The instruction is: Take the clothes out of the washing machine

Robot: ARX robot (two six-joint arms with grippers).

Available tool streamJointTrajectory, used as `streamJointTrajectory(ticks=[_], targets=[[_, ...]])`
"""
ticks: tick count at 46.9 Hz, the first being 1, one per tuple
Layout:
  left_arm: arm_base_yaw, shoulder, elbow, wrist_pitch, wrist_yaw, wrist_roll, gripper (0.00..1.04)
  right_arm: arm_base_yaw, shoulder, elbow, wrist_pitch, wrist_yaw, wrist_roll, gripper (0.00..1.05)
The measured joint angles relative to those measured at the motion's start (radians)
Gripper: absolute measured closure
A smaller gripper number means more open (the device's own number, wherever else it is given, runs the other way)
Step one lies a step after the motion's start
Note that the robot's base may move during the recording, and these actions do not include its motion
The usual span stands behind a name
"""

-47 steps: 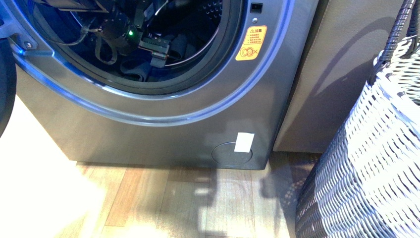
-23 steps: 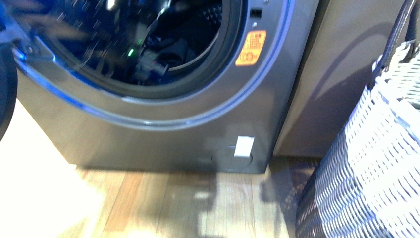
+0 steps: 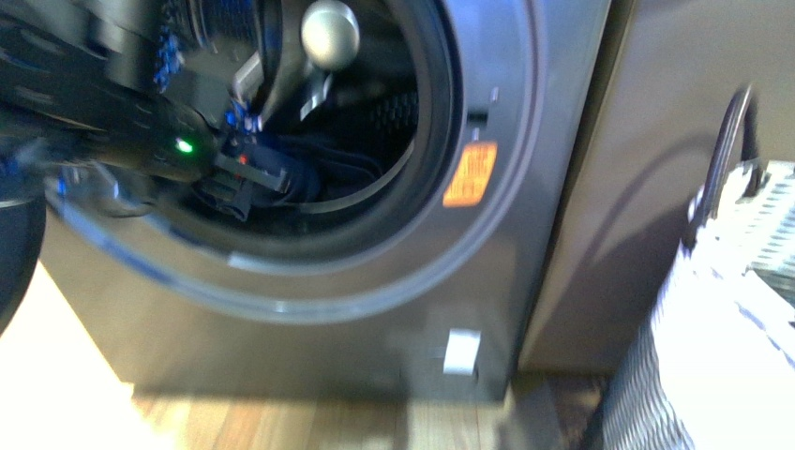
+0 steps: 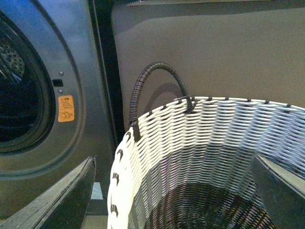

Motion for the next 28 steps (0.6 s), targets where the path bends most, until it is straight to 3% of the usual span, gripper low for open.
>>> streamJointTrajectory(ticks=[12, 28], targets=[[-0.028, -0.339, -0.020, -0.185, 0.079, -0.006, 0.98, 0.000, 0.000, 0.000, 0.000, 0.000, 0.000, 0.08], [-0.104, -0.447, 0.236, -0.435, 0.114, 0.011, 0.98, 0.000, 0.000, 0.000, 0.000, 0.000, 0.000, 0.08]])
